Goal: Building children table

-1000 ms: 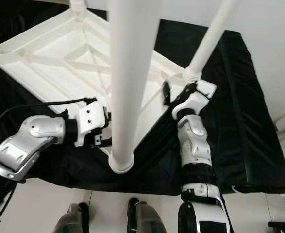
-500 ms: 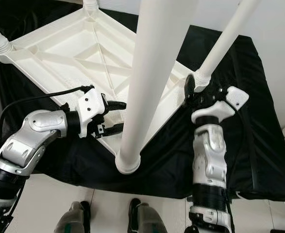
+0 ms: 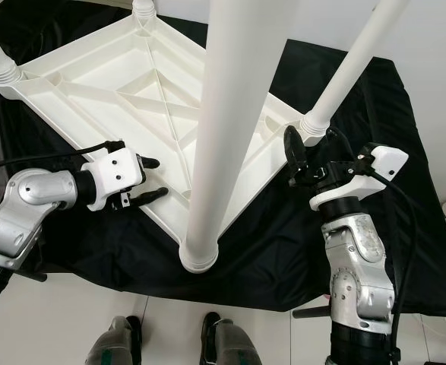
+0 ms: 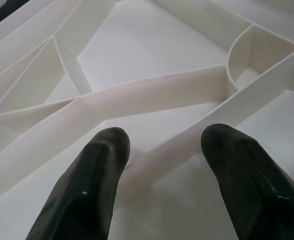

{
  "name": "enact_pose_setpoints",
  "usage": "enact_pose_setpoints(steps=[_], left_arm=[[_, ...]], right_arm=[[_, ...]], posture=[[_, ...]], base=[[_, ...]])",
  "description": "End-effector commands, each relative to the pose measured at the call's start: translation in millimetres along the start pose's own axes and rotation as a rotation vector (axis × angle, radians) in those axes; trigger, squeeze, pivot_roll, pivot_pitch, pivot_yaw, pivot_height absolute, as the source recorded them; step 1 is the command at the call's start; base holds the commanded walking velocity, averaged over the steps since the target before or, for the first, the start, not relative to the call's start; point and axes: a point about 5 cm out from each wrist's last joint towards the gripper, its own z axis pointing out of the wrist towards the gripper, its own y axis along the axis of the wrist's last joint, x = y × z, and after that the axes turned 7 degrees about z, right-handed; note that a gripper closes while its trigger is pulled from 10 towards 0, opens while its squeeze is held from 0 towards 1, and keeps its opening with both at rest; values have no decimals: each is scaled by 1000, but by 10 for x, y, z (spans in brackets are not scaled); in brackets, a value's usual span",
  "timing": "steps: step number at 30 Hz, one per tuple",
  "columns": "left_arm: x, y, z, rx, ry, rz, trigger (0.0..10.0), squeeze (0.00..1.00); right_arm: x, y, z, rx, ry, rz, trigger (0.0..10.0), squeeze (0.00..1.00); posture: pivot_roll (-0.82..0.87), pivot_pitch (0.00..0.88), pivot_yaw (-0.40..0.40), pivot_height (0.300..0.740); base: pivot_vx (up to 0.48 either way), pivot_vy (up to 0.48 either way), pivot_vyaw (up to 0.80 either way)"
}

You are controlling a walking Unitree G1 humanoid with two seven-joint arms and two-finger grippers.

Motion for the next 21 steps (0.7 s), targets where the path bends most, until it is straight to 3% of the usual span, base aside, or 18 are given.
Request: enact_pose_setpoints(steps=[1,2,4,10,15,21], left_arm=[[-34,-123,94,83,134,-1,10000,0],[-53,-94,177,77,127,17,10000,0],[-53,-94,177,77,127,17,10000,0],[-100,57,436,13,147,-6,10000,0],[-116,97,577,1,161,-12,10000,0],[-96,161,789,-15,191,-18,10000,0]], right_arm=[[35,17,-26,0,7,24,10000,0],[68,41,-35,-4,12,34,10000,0],[68,41,-35,-4,12,34,10000,0],[139,64,-155,36,60,74,10000,0],[95,18,-290,120,84,24,10000,0],[8,10,-407,163,19,-35,10000,0]], posture=[[80,238,-59,740],[69,240,-51,740],[69,240,-51,740],[56,242,-47,740],[47,247,-43,740],[35,250,-44,740]], base=[[0,0,0],[0,0,0],[0,0,0],[0,0,0],[0,0,0],[0,0,0]])
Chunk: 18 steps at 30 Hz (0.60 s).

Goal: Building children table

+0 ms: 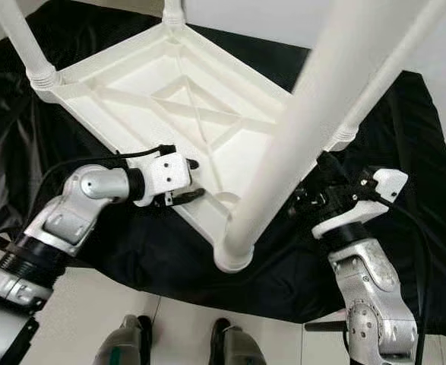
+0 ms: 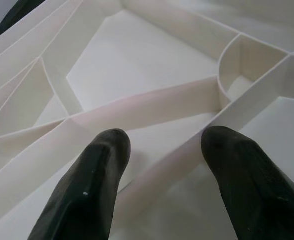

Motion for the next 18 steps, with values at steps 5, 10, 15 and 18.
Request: enact_pose_setpoints(steps=[5,10,15,18], left_arm=[[33,-71,206,70,301,-35,10000,0],[81,-29,214,17,297,-32,10000,0],[98,-51,89,-45,255,-60,10000,0],[70,-119,-12,-61,190,-47,10000,0]], right_arm=[[-26,16,-146,49,27,-40,10000,0],[-130,74,-239,84,33,-61,10000,0],[-166,53,-297,131,36,-102,10000,0],[-167,17,-330,159,37,-113,10000,0]], posture=[[25,253,-43,740],[16,254,-42,740],[16,255,-44,740],[15,256,-47,740]], base=[[0,0,0],[0,0,0],[0,0,0],[0,0,0]])
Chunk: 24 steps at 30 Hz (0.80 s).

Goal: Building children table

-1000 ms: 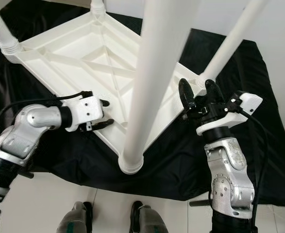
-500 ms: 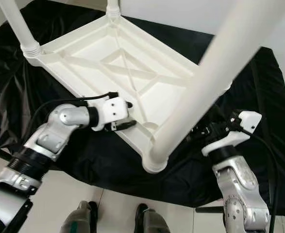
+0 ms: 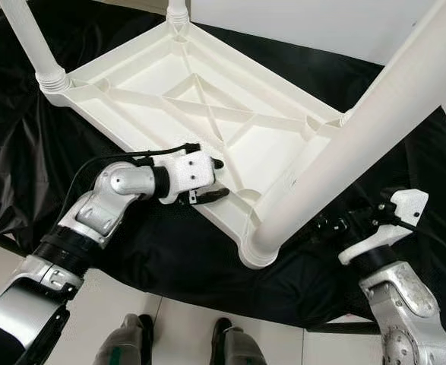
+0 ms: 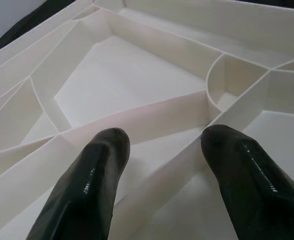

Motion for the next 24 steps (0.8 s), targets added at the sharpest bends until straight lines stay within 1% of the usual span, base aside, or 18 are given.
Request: enact_pose_setpoints(steps=[1,2,5,7,8,9,10,11,12,13,14,15,17,18,19,22,23,24], left_arm=[[18,-129,-97,40,119,-16,10000,0],[37,-162,-159,35,104,-38,10000,0],[54,-182,-197,29,97,-55,10000,0],[89,-190,-326,-21,73,-125,10000,0],[89,-190,-326,-21,73,-125,10000,0],[96,-174,-405,-59,59,-155,10000,0],[96,-174,-405,-59,59,-155,10000,0],[85,-143,-479,-106,30,-204,10000,0],[85,-143,-479,-106,30,-204,10000,0],[46,-92,-549,-160,-13,-237,10000,0],[46,-92,-549,-160,-13,-237,10000,0],[-65,14,-633,-240,-101,-264,10000,0],[-65,14,-633,-240,-101,-264,10000,0],[-111,47,-655,-258,-134,-263,10000,0],[-111,47,-655,-258,-134,-263,10000,0],[-310,91,-671,-246,-254,-230,10000,0],[-310,91,-671,-246,-254,-230,10000,0],[-348,93,-666,-241,-274,-222,10000,0]], right_arm=[[6,-36,-57,24,11,-3,10000,0],[10,-72,-104,31,23,25,10000,0],[11,-93,-140,35,33,46,10000,0],[-19,-140,-202,49,14,67,10000,0],[-19,-140,-202,49,14,67,10000,0],[-15,-149,-217,50,7,74,10000,0],[-15,-149,-217,50,7,74,10000,0],[-5,-157,-227,49,3,80,10000,0],[-5,-157,-227,49,3,80,10000,0],[9,-164,-227,48,4,84,10000,0],[9,-164,-227,48,4,84,10000,0],[21,-170,-218,45,7,87,10000,0],[21,-170,-218,45,7,87,10000,0],[24,-168,-214,43,10,86,10000,0],[24,-168,-214,43,10,86,10000,0],[81,-173,-254,64,69,76,10000,0],[81,-173,-254,64,69,76,10000,0],[100,-179,-271,72,86,73,10000,0]], posture=[[13,256,-48,740],[13,256,-48,740],[13,256,-48,740],[-2,255,-42,740],[-2,255,-42,740],[-4,254,-39,740],[-4,254,-39,740],[-7,253,-38,740],[-7,253,-38,740],[-8,253,-36,740],[-8,253,-36,740],[-11,250,-39,740],[-11,250,-39,740],[-11,250,-39,740],[-11,250,-39,740],[-6,249,-44,740],[-6,249,-44,740],[-6,249,-44,740]], base=[[0,0,0],[0,0,0],[0,0,0],[0,0,0],[0,0,0],[0,0,0],[0,0,0],[0,0,0],[0,0,0],[0,0,0],[0,0,0],[0,0,0],[0,0,0],[0,0,0],[0,0,0],[0,0,0],[0,0,0],[0,0,0]])
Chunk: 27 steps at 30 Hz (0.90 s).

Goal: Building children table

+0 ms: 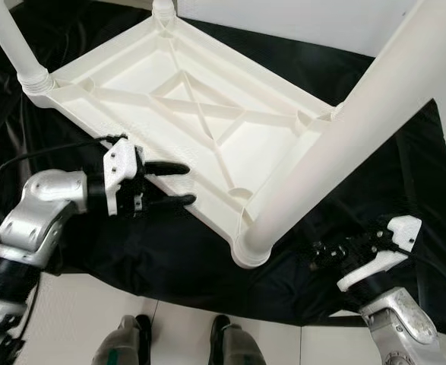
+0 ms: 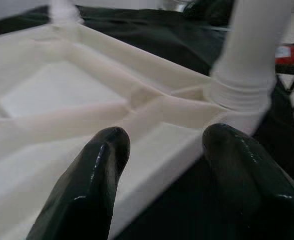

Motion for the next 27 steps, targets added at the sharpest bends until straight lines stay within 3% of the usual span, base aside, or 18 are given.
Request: enact_pose_setpoints(steps=[1,14,19,27], left_arm=[[-87,-7,55,17,-85,34,10000,0],[-107,-108,188,100,-106,104,10000,0],[39,-16,224,88,-46,136,10000,0],[117,-15,189,99,-27,164,10000,0]], right_arm=[[61,-9,-43,16,52,-4,10000,0],[160,-70,-136,52,115,6,10000,0],[198,-80,-166,50,121,11,10000,0],[186,-88,-176,45,126,6,10000,0]], posture=[[-6,250,-43,740],[-19,255,-29,740],[-28,259,-23,740],[-26,249,-20,740]], base=[[0,0,0],[0,0,0],[0,0,0],[0,0,0]])
